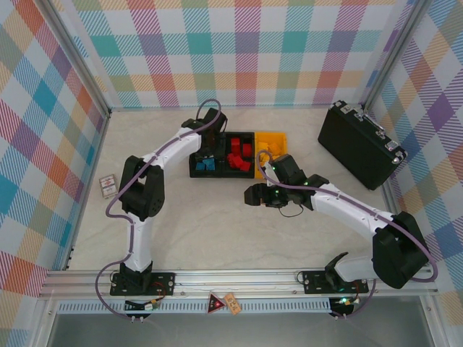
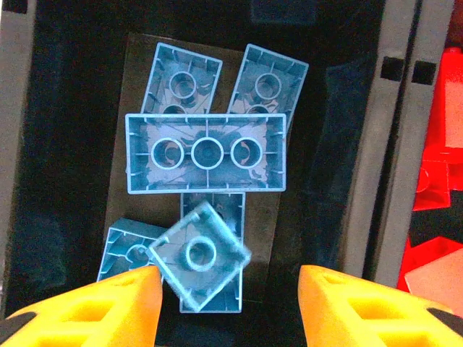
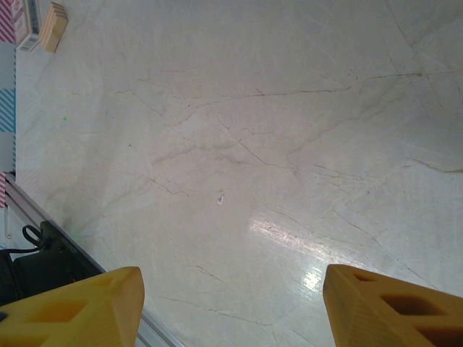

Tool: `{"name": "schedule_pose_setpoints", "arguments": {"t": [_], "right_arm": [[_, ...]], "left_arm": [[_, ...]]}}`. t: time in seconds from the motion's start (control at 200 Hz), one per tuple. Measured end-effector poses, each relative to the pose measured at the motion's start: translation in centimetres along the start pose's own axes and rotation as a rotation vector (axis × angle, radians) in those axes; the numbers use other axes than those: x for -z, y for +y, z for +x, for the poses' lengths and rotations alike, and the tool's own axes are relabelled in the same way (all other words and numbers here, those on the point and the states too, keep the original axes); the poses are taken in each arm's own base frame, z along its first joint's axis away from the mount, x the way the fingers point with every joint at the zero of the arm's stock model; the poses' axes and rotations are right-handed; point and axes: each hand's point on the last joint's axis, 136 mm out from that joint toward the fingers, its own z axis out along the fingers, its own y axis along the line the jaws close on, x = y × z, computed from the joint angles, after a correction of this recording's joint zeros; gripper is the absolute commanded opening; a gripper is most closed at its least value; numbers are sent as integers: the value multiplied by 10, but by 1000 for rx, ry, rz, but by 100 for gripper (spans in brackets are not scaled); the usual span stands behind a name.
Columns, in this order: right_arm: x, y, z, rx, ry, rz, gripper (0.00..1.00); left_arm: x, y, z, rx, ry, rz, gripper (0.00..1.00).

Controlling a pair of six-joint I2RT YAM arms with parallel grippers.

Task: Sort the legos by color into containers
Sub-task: Place the lego in the container, then reset both arms

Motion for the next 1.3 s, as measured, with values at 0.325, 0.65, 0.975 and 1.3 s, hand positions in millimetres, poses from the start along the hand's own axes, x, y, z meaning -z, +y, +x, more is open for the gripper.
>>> {"name": "schedule_pose_setpoints", "arguments": {"t": [0.325, 0.65, 0.975, 1.3], "right_arm": [[5, -8, -6, -10, -19, 44, 69], [32, -15, -47, 29, -142, 110, 79], [65, -48, -89, 3, -291, 227, 99], [114, -92, -114, -48, -491, 459, 99]], "left_arm": [[20, -1, 3, 7, -13, 52, 52], [78, 12, 12, 27, -118, 155, 59], [88, 55, 41, 47, -174, 134, 97], [127, 148, 46, 191, -406, -2, 99]]}}
